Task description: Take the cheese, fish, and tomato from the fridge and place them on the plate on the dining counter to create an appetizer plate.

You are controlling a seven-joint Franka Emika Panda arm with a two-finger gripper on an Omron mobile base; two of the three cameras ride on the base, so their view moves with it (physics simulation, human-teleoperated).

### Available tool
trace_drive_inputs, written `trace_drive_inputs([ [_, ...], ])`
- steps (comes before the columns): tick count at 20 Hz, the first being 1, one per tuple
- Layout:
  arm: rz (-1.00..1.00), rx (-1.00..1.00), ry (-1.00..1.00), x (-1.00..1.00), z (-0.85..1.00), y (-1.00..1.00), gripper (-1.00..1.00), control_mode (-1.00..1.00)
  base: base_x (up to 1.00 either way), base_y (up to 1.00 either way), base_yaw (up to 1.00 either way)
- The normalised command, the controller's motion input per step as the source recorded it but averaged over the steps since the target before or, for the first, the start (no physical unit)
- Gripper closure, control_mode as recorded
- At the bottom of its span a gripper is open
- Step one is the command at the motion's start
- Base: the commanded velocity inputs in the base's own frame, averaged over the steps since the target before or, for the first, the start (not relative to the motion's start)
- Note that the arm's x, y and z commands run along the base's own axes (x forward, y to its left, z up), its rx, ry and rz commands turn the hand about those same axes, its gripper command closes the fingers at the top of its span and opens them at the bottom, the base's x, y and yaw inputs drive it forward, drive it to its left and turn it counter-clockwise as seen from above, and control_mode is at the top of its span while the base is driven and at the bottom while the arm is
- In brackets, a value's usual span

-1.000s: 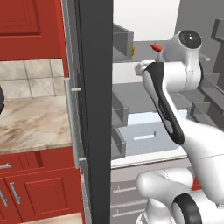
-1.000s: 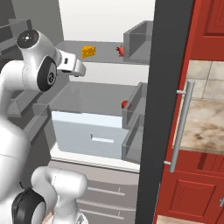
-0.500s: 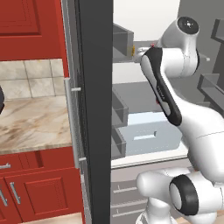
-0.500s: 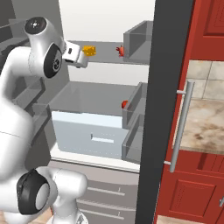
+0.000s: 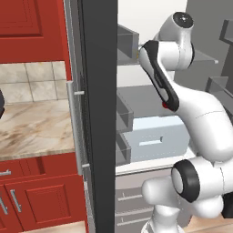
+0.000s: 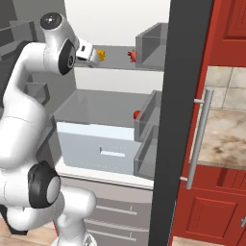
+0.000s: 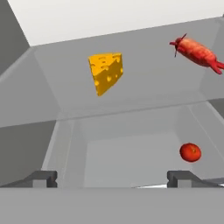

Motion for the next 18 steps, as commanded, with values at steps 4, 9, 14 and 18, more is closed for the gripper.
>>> trace_drive_inputs([
  [4,0.00,0.00,0.01,0.69,-0.01,0.18,-1.00,-1.00,0.00,0.00,0.00],
  [9,-0.02,0.00,0.00,0.68,-0.10,0.03,-1.00,-1.00,0.00,0.00,0.00],
  [14,-0.07,0.00,0.00,0.61,-0.09,0.00,-1.00,-1.00,0.00,0.00,0.00],
  [18,-0.08,-0.01,0.00,0.55,-0.07,0.00,-1.00,-1.00,0.00,0.00,0.00],
])
